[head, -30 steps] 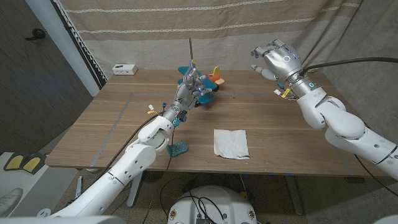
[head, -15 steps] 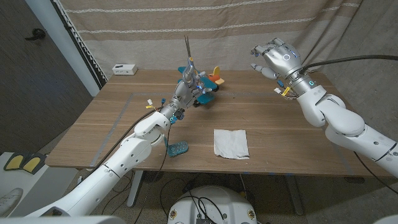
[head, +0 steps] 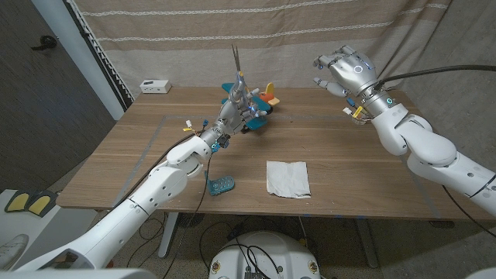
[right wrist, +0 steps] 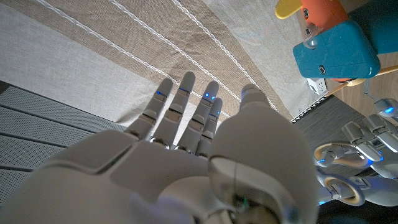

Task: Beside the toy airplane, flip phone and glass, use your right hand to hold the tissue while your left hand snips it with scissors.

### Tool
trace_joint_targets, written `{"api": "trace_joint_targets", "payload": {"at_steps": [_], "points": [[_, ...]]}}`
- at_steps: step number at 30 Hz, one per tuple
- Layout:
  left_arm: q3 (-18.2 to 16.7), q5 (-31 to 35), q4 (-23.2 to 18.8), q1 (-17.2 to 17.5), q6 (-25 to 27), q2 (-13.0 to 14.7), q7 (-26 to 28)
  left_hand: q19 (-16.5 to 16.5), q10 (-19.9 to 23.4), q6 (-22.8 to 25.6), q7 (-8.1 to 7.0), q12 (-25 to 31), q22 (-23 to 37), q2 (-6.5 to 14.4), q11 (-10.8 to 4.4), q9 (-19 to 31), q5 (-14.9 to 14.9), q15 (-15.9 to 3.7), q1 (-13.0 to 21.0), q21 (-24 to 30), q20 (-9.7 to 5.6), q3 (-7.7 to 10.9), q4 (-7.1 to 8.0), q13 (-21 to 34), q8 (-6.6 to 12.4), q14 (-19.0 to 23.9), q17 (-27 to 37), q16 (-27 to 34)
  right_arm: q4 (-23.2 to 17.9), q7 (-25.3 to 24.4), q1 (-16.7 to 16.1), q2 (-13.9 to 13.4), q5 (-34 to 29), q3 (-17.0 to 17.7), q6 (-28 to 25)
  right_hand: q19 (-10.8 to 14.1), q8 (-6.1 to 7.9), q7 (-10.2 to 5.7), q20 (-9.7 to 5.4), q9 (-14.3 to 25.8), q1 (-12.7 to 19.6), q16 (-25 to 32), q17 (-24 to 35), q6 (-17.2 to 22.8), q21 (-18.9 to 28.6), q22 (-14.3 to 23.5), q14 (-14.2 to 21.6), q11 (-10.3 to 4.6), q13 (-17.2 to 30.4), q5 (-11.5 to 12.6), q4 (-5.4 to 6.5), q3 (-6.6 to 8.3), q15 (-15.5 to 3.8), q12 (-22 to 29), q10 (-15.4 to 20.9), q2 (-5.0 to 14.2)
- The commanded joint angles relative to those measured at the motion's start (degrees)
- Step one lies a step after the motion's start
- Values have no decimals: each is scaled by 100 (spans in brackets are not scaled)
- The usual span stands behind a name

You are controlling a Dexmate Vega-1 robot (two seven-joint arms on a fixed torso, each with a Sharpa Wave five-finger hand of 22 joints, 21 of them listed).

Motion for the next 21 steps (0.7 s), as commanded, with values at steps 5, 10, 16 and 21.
{"api": "trace_joint_targets", "payload": {"at_steps": [5, 10, 16, 21], "points": [[55, 69, 110, -150, 28, 79, -318, -78, -378, -2597, 1867, -127, 14, -8, 10, 27, -97, -817, -125, -104, -27, -45, 15, 72, -14, -193, -8, -136, 61, -17, 47, -42, 74, 8, 53, 47, -3, 7, 3, 32, -74, 34, -6, 8, -49, 16, -16, 30, 24, 32, 14, -45, -945, -3, 21, 19], [83, 79, 132, -211, 95, 131, -429, -102, -577, -3071, 1960, -151, 6, -7, 10, 47, -160, -816, -159, -167, 2, -42, 13, 171, -6, -276, 4, -205, 79, -44, 55, -43, 94, 10, 67, 44, -11, 13, 11, 36, -89, 34, -9, -5, -61, 16, -20, 33, 27, 32, 17, -54, -940, -1, 22, 12], [51, -31, 100, -179, 165, 104, -378, -94, -627, -3014, 1991, -154, 4, 4, 11, 82, -193, -807, -167, -200, 30, -32, 10, 216, 122, -278, -28, -257, 100, -64, 59, -33, 103, -3, 67, 49, -16, 10, 13, 38, -101, 47, -2, -1, -78, 17, -18, 32, 25, 31, 11, -64, -942, -5, 15, 7], [33, -35, 16, -118, 183, 93, -251, -32, -557, -2967, 1965, -114, 7, 11, 8, 102, -200, -812, -139, -193, 17, -24, 2, 251, 160, -188, -19, -233, 108, -81, 60, -26, 105, -9, 57, 56, -20, 8, 17, 41, -116, 32, -15, -3, -87, 18, -33, 33, 26, 35, 17, -68, -947, -6, 11, 11]]}}
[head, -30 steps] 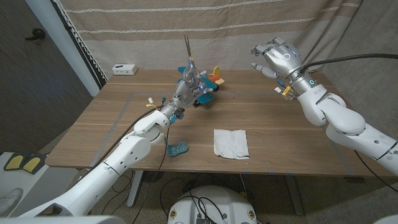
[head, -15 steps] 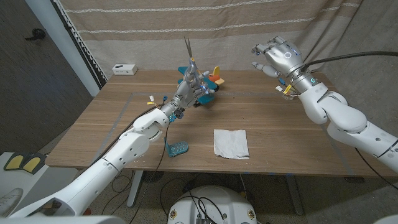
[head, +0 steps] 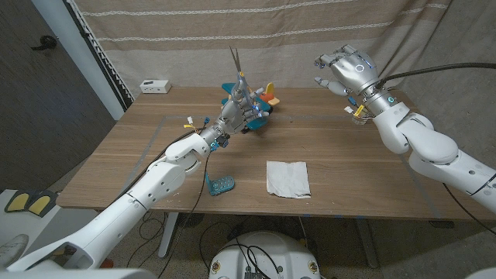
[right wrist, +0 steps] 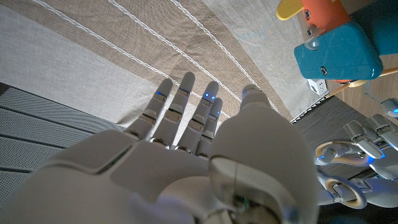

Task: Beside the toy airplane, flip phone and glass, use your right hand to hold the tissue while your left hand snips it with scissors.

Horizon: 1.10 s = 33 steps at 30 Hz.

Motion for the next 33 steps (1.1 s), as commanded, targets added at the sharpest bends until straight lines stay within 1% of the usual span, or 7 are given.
{"api": "trace_joint_targets", "payload": {"at_steps": [1, 10, 15, 19, 28, 31, 33], "points": [[-19, -80, -75, 34, 98, 13, 46, 72, 81, -2338, 1953, 54, 9, 11, -16, 28, -22, -846, 6, -8, -27, 11, -31, 36, 46, 66, -12, -20, 31, -37, 9, 10, 20, -11, -9, 36, -20, 12, -3, 13, -68, 33, -2, 2, -13, 18, -9, 30, 28, 35, -2, -43, -965, -5, 11, 2], [-67, -82, -170, 100, 62, 43, 100, 97, 162, -2274, 1938, 64, 39, 38, -15, 63, 0, -851, 114, 0, -58, 36, -35, 30, 90, 150, -22, -24, 53, -67, 0, 11, 28, -11, -38, 43, -32, 6, -3, 12, -64, 46, 1, -4, -34, 18, 0, 39, 30, 41, -18, -46, -968, -3, 12, 0], [-174, -80, -377, 292, -13, 9, 458, 127, 177, -2312, 1914, 39, 60, 60, -16, 76, 18, -852, 160, 19, -81, 51, -31, -7, 79, 202, -35, -23, 67, -73, 14, 32, 17, -25, -76, 45, -34, 10, -2, 15, -69, 51, 3, 0, -44, 19, -2, 44, 31, 42, -22, -50, -968, -1, 15, -1], [-196, -29, -465, 314, -30, 80, 473, 130, 236, -2294, 1898, 61, 95, 67, -19, 95, 46, -857, 231, 38, -86, 62, -27, 5, 91, 257, -34, -17, 74, -55, 18, 67, 11, -49, -132, 49, -36, 13, 0, 17, -70, 54, 4, 0, -51, 19, -2, 40, 31, 43, -26, -52, -969, 2, 20, -1], [-283, -129, -690, 368, 219, 290, 603, 133, 275, -2237, 1896, 67, 134, 64, -18, 117, 68, -857, 256, 55, -78, 54, -6, 9, 117, 284, -58, -45, 88, -77, -20, 68, 38, -55, -192, 60, -41, 28, 1, 24, -79, 72, 13, 3, -71, 21, 1, 49, 34, 44, -39, -62, -966, -1, 9, -5], [-344, -221, -806, 398, 357, 426, 601, 137, 291, -2194, 1881, 68, 143, 61, -18, 122, 73, -856, 259, 60, -76, 52, -2, 5, 133, 296, -69, -53, 87, -77, -31, 61, 51, -49, -210, 65, -42, 24, 0, 28, -79, 75, 15, 4, -78, 21, -4, 36, 33, 45, -45, -65, -966, 0, 13, -7], [-432, -219, -988, 512, 437, 540, 798, 135, 310, -2155, 1885, 69, 155, 57, -18, 128, 80, -857, 266, 65, -73, 49, 2, 1, 147, 304, -77, -62, 97, -81, -36, 60, 64, -47, -220, 66, -44, 24, 4, 30, -86, 73, 12, 1, -82, 21, -6, 38, 29, 46, -42, -66, -965, -2, 13, -4]]}}
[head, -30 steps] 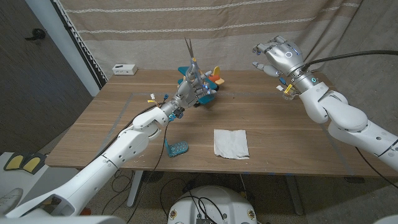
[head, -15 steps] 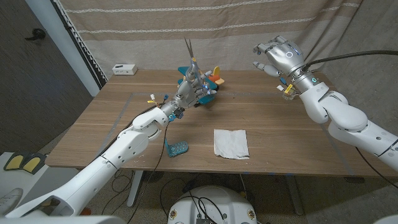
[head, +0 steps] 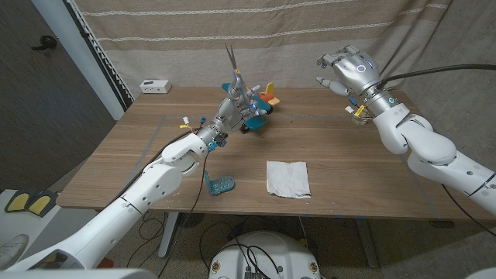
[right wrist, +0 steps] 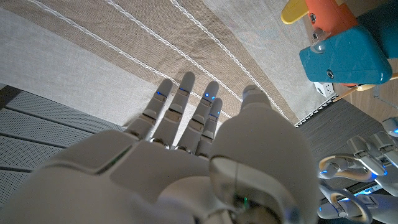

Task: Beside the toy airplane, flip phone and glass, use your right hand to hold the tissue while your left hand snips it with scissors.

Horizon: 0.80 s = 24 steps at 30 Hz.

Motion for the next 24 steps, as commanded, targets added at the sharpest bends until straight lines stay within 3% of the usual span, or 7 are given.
{"api": "trace_joint_targets", "payload": {"at_steps": [1, 9, 16, 24], "points": [[-221, -163, -456, 202, 356, 391, 272, 61, 220, -2106, 1870, 34, 37, 14, -130, 27, 33, -836, 85, 44, -44, 10, 11, 22, 62, 91, -5, -23, 37, -10, -25, 5, 46, -13, -65, 67, 1, 24, 4, 32, -34, 30, 13, 2, -20, 22, -6, 26, 29, 46, -22, -47, -963, -2, 2, 5], [-428, -217, -747, 353, 531, 727, 399, 73, 273, -1982, 1862, 22, 90, 13, -132, 56, 59, -838, 110, 72, -47, 8, 22, -7, 97, 158, -3, -24, 131, -96, 29, 96, 64, -82, -99, 73, -6, 27, 4, 37, -48, 23, 4, 0, -40, 23, -20, 28, 31, 50, -24, -53, -967, -2, -5, 7], [-523, -290, -892, 446, 625, 816, 554, 120, 458, -1686, 1929, 51, 127, 16, -122, 80, 85, -831, 116, 104, -29, 7, 36, -46, 190, 286, -29, -17, 198, -156, 73, 162, 85, -159, -120, 72, -15, 28, 11, 44, -51, 27, 3, -13, -57, 23, -19, 27, 33, 54, -32, -56, -970, -1, -4, 7], [-856, -513, -1225, 760, 855, 1218, 693, 140, 536, -1637, 1922, 60, 135, 8, -128, 91, 100, -834, 120, 112, -29, 4, 38, -64, 190, 346, -44, -19, 161, -186, 34, 155, 93, -153, -212, 74, -19, 13, 11, 42, -45, 36, 6, 1, -75, 24, -18, 31, 35, 58, -45, -55, -972, -1, -10, 13]]}}
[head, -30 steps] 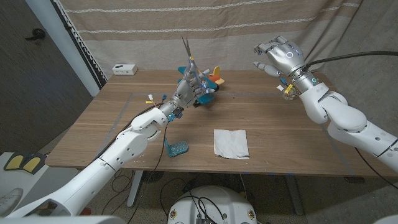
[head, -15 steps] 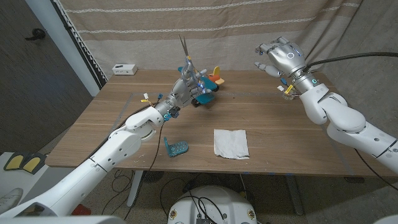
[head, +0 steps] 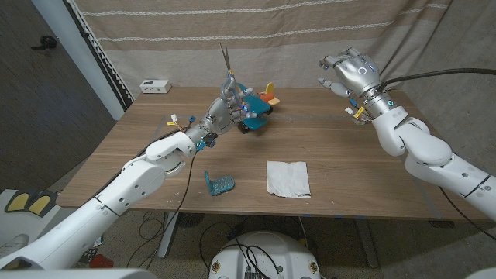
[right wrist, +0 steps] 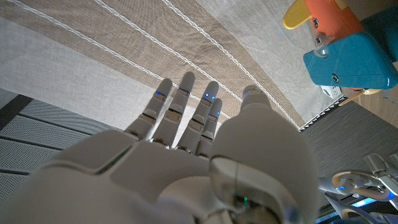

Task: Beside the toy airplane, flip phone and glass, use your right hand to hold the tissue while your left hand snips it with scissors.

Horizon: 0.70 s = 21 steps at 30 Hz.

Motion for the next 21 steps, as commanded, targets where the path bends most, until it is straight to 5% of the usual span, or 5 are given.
{"api": "trace_joint_targets", "payload": {"at_steps": [1, 21], "points": [[-429, -310, -459, 397, 329, 520, 209, 76, 369, -1736, 1817, 46, 34, 8, -300, 12, 36, -813, 60, 45, -32, 3, 38, 15, 17, 84, 10, -17, 1, -62, -9, 22, 21, -34, -89, 42, -22, -6, -25, 14, -28, 36, 22, 18, -12, 24, -19, 26, 34, 58, -24, -31, -972, 0, -4, -5], [-893, -832, -777, 699, 766, 1007, 168, 107, 626, -1524, 1813, 90, 54, 10, -303, 17, 92, -817, 80, 61, -33, 5, 47, -25, 13, 248, -4, -8, -55, -211, -69, -20, 30, 14, -112, 51, -63, 9, -22, -4, -43, 38, 15, 2, -56, 26, -37, 25, 25, 66, -37, -41, -966, -11, -21, -2]]}}
